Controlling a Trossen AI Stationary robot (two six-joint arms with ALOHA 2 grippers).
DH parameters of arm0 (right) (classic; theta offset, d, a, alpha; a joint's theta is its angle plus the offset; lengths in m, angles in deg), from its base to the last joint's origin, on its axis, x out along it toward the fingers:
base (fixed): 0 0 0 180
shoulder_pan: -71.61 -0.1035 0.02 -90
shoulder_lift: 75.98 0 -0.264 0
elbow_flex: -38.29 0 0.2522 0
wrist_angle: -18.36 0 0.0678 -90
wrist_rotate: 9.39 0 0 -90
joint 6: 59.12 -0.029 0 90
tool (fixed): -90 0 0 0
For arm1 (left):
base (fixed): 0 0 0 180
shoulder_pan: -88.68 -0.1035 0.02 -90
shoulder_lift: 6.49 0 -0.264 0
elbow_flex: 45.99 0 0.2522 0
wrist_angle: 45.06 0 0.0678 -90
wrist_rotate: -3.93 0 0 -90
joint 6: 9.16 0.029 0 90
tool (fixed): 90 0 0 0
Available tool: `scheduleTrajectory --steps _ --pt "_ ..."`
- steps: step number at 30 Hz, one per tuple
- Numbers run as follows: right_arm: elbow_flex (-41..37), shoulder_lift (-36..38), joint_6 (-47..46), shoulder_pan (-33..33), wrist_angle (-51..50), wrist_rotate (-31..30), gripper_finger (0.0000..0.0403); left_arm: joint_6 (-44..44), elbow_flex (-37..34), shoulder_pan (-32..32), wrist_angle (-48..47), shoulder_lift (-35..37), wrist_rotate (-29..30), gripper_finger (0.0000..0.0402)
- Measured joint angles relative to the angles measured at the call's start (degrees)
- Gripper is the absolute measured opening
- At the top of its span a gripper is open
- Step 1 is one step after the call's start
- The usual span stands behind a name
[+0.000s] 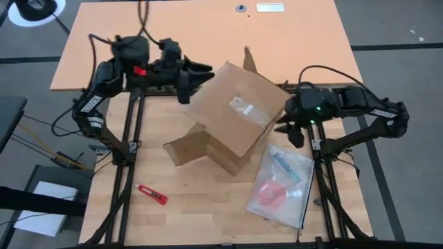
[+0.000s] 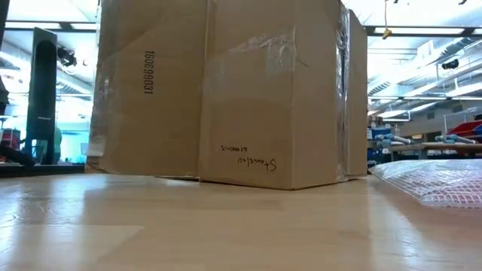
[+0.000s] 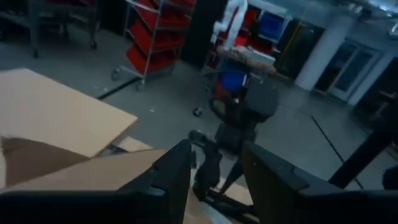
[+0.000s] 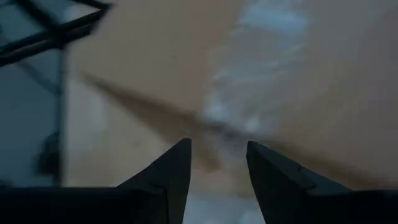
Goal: Unpack boxes
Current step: Break down cardboard box until it is fully flat
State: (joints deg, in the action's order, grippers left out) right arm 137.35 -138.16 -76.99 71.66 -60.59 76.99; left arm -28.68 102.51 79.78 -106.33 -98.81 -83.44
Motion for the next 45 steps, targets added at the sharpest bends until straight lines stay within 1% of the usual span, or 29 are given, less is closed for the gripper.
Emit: scheduleTrajectory --steps 2,5,7,9,11,15,17,18,21,23,27,31,34,38,40,45 --pt "0.0 1.0 -1.59 -1.43 -2.32 0.52 0.016 0.41 -0.93 -0.03 -1.6 -1.21 -0.81 0.0152" --pt "0.0 1.25 -3.91 -3.42 -7.72 -2.39 0.016 3.01 -2.96 0.03 -7.69 -4.19 -0.47 0.0152" --pt "-0.58 1.1 -4.56 -4.35 -10.1 -6.28 0.016 4.31 -3.76 -0.12 -13.22 -5.94 3.05 0.0152" --pt "-2.18 1.08 -5.33 -4.7 -10.16 -9.52 0.016 4.37 -4.27 -0.89 -16.03 -7.03 5.51 0.0152" --pt "-4.43 1.02 -6.68 -4.72 -9.91 -12.2 0.016 4.71 -5.32 -1.45 -15.91 -7.92 4.2 0.0152" --pt "-8.93 0.95 -11.0 -4.54 -9.02 -15.53 0.016 7.42 -7.81 -1.01 -12.72 -9.73 -1.27 0.0152" --pt "-10.71 0.92 -12.37 -4.41 -7.21 -15.62 0.016 8.73 -9.28 -1.03 -12.09 -9.61 -1.72 0.0152" --pt "-11.4 0.92 -12.82 -4.41 -5.79 -15.65 0.016 9.49 -10.36 -1.17 -11.84 -9.34 -0.92 0.0152" --pt "-12.2 0.92 -13.39 -4.46 -1.22 -15.65 0.016 11.0 -13.13 -1.98 -15.43 -9.27 3.6 0.0152" --pt "-12.2 0.97 -13.07 -4.46 3.07 -15.84 0.016 11.86 -15.07 -2.31 -16.61 -9.53 5.5 0.0152" --pt "-12.2 0.97 -9.59 -3.66 12.48 -16.16 0.016 11.99 -18.95 -3.6 -16.58 -8.89 5.69 0.0152" --pt "-12.2 -0.72 -5.45 -1.43 18.05 -15.8 0.016 13.12 -21.51 -4.92 -16.73 -8.96 5.99 0.0152" --pt "-12.11 -1.45 -4.5 0.08 19.02 -13.7 0.016 13.41 -22.15 -6.53 -17.5 -8.85 5.64 0.0152" --pt "-12.11 -1.33 -4.53 1.03 19.28 -13.7 0.016 15.08 -22.17 -9.59 -18.06 -9.03 4.97 0.0152" --pt "-12.11 -1.24 -4.96 1.44 19.29 -14.64 0.016 16.96 -22.2 -11.52 -18.66 -9.03 4.98 0.0152" --pt "-12.11 -1.22 -5.81 1.9 18.73 -14.45 0.016 23.05 -22.36 -17.34 -19.91 -9.12 4.64 0.0152"
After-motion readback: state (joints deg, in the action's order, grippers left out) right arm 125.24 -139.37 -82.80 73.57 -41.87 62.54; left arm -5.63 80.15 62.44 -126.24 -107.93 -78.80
